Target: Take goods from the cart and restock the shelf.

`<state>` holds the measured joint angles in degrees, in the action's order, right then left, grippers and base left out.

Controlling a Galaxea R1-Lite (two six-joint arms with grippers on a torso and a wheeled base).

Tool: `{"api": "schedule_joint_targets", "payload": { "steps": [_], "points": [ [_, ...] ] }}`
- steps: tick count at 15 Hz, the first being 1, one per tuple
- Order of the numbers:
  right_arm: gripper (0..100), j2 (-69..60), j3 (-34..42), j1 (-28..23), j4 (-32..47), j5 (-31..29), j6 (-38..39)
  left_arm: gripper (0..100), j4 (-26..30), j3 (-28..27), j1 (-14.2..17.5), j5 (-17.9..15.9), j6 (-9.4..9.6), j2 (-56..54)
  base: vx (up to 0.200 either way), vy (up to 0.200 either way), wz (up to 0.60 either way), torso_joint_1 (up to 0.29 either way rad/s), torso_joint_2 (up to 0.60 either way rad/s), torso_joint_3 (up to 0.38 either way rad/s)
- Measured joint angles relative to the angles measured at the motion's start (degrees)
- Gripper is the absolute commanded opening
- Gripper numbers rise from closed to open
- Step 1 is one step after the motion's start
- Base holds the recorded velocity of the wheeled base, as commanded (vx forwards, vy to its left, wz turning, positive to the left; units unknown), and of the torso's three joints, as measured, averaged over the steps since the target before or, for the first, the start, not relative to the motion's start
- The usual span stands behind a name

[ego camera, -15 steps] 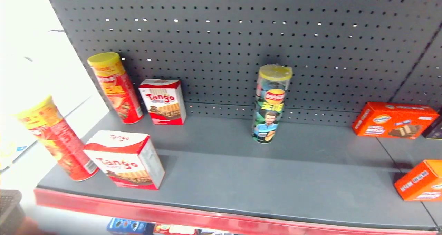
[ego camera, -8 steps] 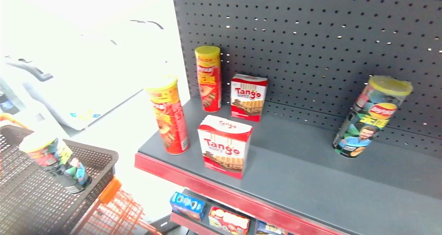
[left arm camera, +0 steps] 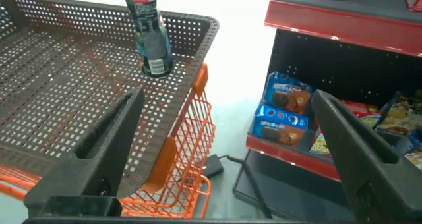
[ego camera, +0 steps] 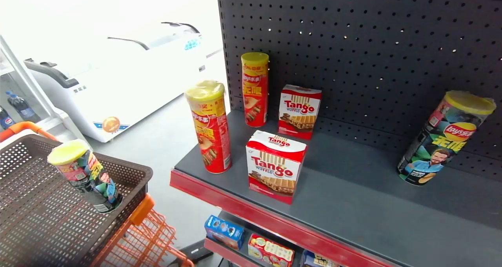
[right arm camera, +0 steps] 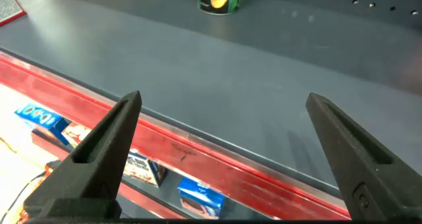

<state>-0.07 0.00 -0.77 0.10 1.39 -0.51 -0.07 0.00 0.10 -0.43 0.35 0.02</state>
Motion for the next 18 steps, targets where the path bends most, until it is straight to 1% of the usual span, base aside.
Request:
{"api": "schedule_joint_targets", "payload": {
  "steps": [3,4,5,6,7,9,10,11,12,13,14,15,16,17,18],
  "points": [
    [100,0.00,0.00,-0.02,0.00,0.00,0.00,100,0.07,0.00,-0.02,0.22,0.00,0.00,0.000,0.000,0.00,0.000,0.00,0.000],
    [100,0.00,0.00,-0.05,0.00,0.00,0.00,100,0.23,-0.11,-0.02,0.43,0.40,0.00,0.000,0.000,0.00,0.000,0.00,0.000],
    [100,0.00,0.00,-0.05,0.00,0.02,0.00,100,0.62,-0.90,-0.02,0.61,1.41,0.00,0.000,0.000,0.00,0.000,0.00,0.000],
    [100,0.00,0.00,-0.02,0.00,0.02,0.00,100,2.21,-3.17,0.01,1.08,2.82,0.13,0.000,0.000,0.00,0.000,0.00,0.000],
    [100,0.00,0.00,0.02,0.00,0.00,0.02,100,4.72,-6.08,0.17,2.21,3.61,0.91,0.000,0.000,0.00,0.000,0.00,0.000],
    [100,0.00,0.00,-0.05,0.00,0.02,0.00,100,7.86,-12.42,-0.17,5.29,4.18,5.32,0.000,0.000,0.00,0.000,0.00,0.000],
    [100,0.00,0.00,-0.05,0.00,0.02,0.00,100,8.72,-15.40,-1.17,8.01,3.96,9.05,0.000,0.000,0.00,0.000,0.00,0.000],
    [100,0.00,0.00,-0.02,0.00,0.02,0.00,100,9.11,-17.63,-2.21,10.11,2.86,12.90,0.000,0.000,0.00,0.000,0.00,0.000],
    [100,0.00,0.00,-0.05,0.00,0.02,0.00,100,8.72,-19.26,-2.51,10.83,1.58,16.57,0.000,0.000,0.00,0.000,0.00,0.000],
    [100,0.00,0.00,-0.05,0.00,0.02,0.00,100,6.77,-20.66,-1.35,9.56,0.16,21.31,0.000,0.000,0.00,0.000,0.00,0.000],
    [100,0.00,0.00,-0.05,0.00,0.02,0.02,100,4.08,-21.47,1.74,6.12,-0.56,25.51,0.000,0.000,0.00,0.000,0.00,0.000],
    [100,0.00,0.00,-0.05,0.00,0.00,0.00,100,0.96,-21.88,6.35,1.33,-0.76,29.96,0.000,0.000,0.00,0.000,0.00,0.000],
    [100,0.00,0.00,-0.05,-0.02,0.02,0.00,100,-2.46,-22.19,11.30,-3.18,-0.38,34.78,0.000,0.000,0.00,0.000,0.00,0.000],
    [100,0.00,0.00,-0.05,0.00,0.00,0.00,100,-5.18,-22.30,15.03,-5.67,0.84,39.08,0.000,0.000,0.00,0.000,0.00,0.000],
    [100,0.00,0.00,-0.05,0.00,0.00,0.00,100,-7.53,-22.37,17.63,-6.94,2.49,43.08,0.000,0.000,0.00,0.000,0.00,0.000]
  ]
}}
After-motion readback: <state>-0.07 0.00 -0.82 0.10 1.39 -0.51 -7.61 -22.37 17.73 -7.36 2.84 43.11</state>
